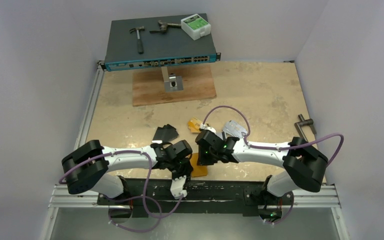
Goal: Put the credit cards into the card holder
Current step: Close the card holder at the corner of the board, then reset both arms
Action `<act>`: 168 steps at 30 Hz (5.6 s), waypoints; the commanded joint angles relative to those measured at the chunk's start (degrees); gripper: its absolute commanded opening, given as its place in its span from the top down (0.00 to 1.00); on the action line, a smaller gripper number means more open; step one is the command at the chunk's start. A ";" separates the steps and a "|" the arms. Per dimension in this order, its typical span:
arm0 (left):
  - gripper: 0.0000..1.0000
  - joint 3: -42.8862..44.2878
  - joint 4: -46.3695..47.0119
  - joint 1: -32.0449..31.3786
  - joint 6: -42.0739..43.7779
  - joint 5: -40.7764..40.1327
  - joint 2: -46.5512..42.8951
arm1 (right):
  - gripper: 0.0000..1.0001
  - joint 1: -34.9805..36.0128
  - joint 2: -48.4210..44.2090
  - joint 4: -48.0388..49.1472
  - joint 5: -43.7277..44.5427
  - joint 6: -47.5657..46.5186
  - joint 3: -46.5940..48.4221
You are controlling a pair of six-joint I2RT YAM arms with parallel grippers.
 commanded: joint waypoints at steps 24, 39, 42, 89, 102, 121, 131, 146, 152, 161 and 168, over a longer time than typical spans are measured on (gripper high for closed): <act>0.93 -1.39 -5.20 -1.44 -1.22 -0.18 -0.92 | 1.00 -4.44 -1.48 7.63 -6.51 2.01 -7.98; 0.94 -1.75 -5.49 -2.10 -1.05 -0.47 -0.93 | 1.00 -12.66 1.30 20.84 -15.44 1.53 -18.97; 0.94 -1.62 -5.64 -2.36 -1.08 -0.60 -0.82 | 1.00 -13.25 2.54 20.12 -15.04 0.86 -19.49; 0.94 -0.45 -8.59 -2.63 -1.80 -3.40 -1.73 | 0.37 -13.27 -7.04 10.63 -12.54 7.94 -20.50; 0.94 -1.93 -7.14 -2.63 -2.39 -3.78 -3.33 | 0.36 -13.74 -13.10 14.19 -22.29 4.87 -5.95; 0.66 35.61 -28.23 14.88 -52.60 -12.10 7.18 | 0.01 -24.88 -23.85 -11.02 -7.05 -2.81 -3.41; 0.59 43.54 -33.07 46.40 -79.75 0.65 -6.58 | 0.01 -30.46 -23.69 -14.28 18.21 -16.24 11.03; 0.27 8.44 11.10 72.21 -99.19 5.29 -18.00 | 0.01 -44.43 -22.62 44.86 38.70 -38.68 -17.25; 0.26 -0.95 24.05 72.21 -102.57 5.78 -17.57 | 0.01 -50.92 -20.63 64.60 35.29 -42.00 -24.76; 0.19 -17.06 56.10 72.21 -106.00 5.28 -15.92 | 0.01 -55.62 -14.05 71.39 32.79 -37.14 -26.09; 0.17 -16.74 59.30 72.21 -104.97 3.89 -13.60 | 0.01 -55.62 -8.69 78.67 25.70 -40.00 -26.20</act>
